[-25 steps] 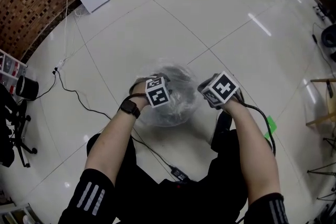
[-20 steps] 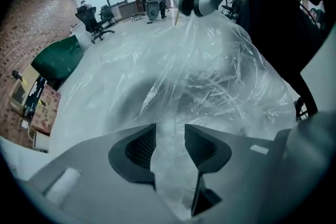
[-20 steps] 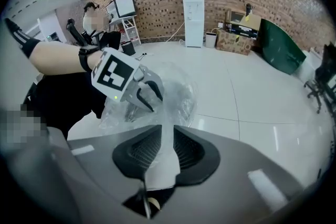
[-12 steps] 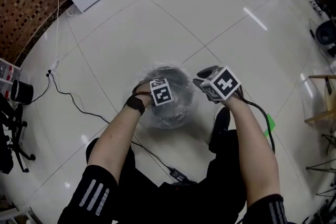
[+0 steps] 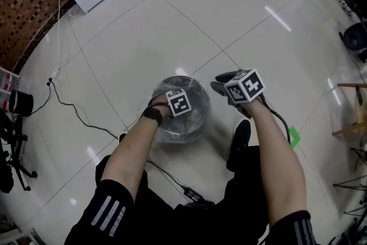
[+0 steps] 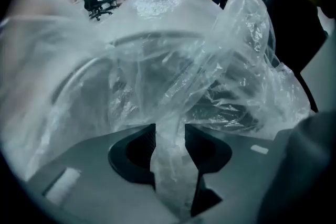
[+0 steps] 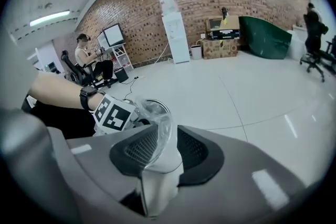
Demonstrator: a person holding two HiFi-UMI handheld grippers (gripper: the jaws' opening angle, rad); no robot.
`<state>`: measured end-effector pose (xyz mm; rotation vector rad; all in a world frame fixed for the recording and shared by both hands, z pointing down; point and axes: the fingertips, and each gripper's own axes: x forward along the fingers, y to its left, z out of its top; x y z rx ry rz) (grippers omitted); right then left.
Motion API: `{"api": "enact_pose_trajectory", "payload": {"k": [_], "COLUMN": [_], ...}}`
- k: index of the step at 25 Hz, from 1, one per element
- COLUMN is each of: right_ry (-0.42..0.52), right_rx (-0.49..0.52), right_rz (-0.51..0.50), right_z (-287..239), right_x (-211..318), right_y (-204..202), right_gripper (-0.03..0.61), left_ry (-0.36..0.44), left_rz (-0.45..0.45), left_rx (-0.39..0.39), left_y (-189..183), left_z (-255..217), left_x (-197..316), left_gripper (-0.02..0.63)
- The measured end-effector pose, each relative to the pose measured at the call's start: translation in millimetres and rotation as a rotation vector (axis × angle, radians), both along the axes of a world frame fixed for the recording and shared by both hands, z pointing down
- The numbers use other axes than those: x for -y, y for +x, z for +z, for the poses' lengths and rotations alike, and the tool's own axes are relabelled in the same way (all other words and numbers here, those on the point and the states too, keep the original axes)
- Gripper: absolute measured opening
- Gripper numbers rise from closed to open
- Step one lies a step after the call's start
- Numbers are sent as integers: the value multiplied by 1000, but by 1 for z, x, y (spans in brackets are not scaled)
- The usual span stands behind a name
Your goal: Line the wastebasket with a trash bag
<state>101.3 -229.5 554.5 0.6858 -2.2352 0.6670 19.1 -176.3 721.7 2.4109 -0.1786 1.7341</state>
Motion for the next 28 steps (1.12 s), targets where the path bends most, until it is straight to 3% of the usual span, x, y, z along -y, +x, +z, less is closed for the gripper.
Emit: {"api": "enact_pose_trajectory", "payload": {"k": [6, 10, 24, 28], "right_ry": [-67, -84, -152, -163], "right_rx": [81, 65, 35, -1], "right_rz": [24, -11, 19, -5], "right_z": [22, 33, 63, 74], "right_x": [5, 2, 7, -1], "right_y": [-3, -10, -24, -22], "right_gripper": [138, 145, 158, 69], "left_ry": [-3, -8, -4, -4], "left_rz": [39, 41, 142, 101], "left_rx": [14, 1, -130, -145], "left_y": [10, 16, 20, 6], "left_z": [18, 22, -71, -94], "left_x": [7, 8, -12, -11], "left_gripper": [170, 173, 173, 173]}}
